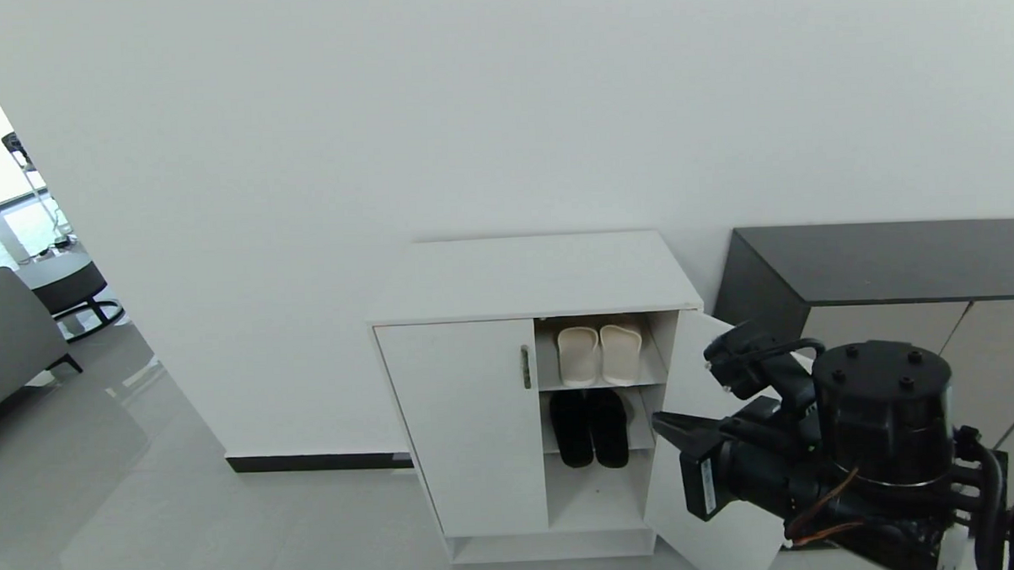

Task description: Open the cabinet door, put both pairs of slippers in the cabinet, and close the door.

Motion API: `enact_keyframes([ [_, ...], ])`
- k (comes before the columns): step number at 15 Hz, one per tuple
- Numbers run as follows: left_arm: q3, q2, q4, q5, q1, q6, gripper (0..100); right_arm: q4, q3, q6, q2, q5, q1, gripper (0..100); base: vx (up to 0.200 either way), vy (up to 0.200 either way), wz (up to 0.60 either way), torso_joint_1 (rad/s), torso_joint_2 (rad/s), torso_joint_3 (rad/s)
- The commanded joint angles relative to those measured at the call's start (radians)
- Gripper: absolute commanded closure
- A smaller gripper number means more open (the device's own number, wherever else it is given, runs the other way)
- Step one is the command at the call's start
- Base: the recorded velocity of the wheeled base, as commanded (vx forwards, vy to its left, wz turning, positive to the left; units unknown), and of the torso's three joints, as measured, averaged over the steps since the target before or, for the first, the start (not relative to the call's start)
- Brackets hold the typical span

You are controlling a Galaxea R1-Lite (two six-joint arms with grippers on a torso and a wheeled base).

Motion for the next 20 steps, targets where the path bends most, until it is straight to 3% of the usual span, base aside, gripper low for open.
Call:
enact_keyframes([
  [1, 0.000, 0.000, 0.001, 0.000, 0.000, -0.002, 100, 0.002, -0.001, -0.098, 0.027, -0.001, -0.168, 100, 0.000, 0.000, 0.00, 0.000, 0.00, 0.000],
  [5, 0.000, 0.000, 0.001, 0.000, 0.000, -0.002, 100, 0.012, -0.034, -0.167, 0.032, 0.023, -0.467, 100, 0.000, 0.000, 0.00, 0.000, 0.00, 0.000],
  [10, 0.000, 0.000, 0.001, 0.000, 0.000, -0.002, 100, 0.058, -0.140, -0.189, 0.133, 0.054, -0.705, 100, 0.000, 0.000, 0.00, 0.000, 0.00, 0.000],
  [11, 0.000, 0.000, -0.001, 0.000, -0.001, -0.002, 100, 0.059, -0.163, -0.195, 0.165, 0.106, -0.760, 100, 0.000, 0.000, 0.00, 0.000, 0.00, 0.000],
  [14, 0.000, 0.000, 0.001, 0.000, 0.000, -0.002, 100, 0.061, -0.197, -0.210, 0.243, 0.122, -0.834, 100, 0.000, 0.000, 0.00, 0.000, 0.00, 0.000],
  [20, 0.000, 0.000, 0.001, 0.000, 0.000, -0.003, 100, 0.059, -0.241, -0.210, 0.369, 0.132, -0.869, 100, 0.000, 0.000, 0.00, 0.000, 0.00, 0.000],
])
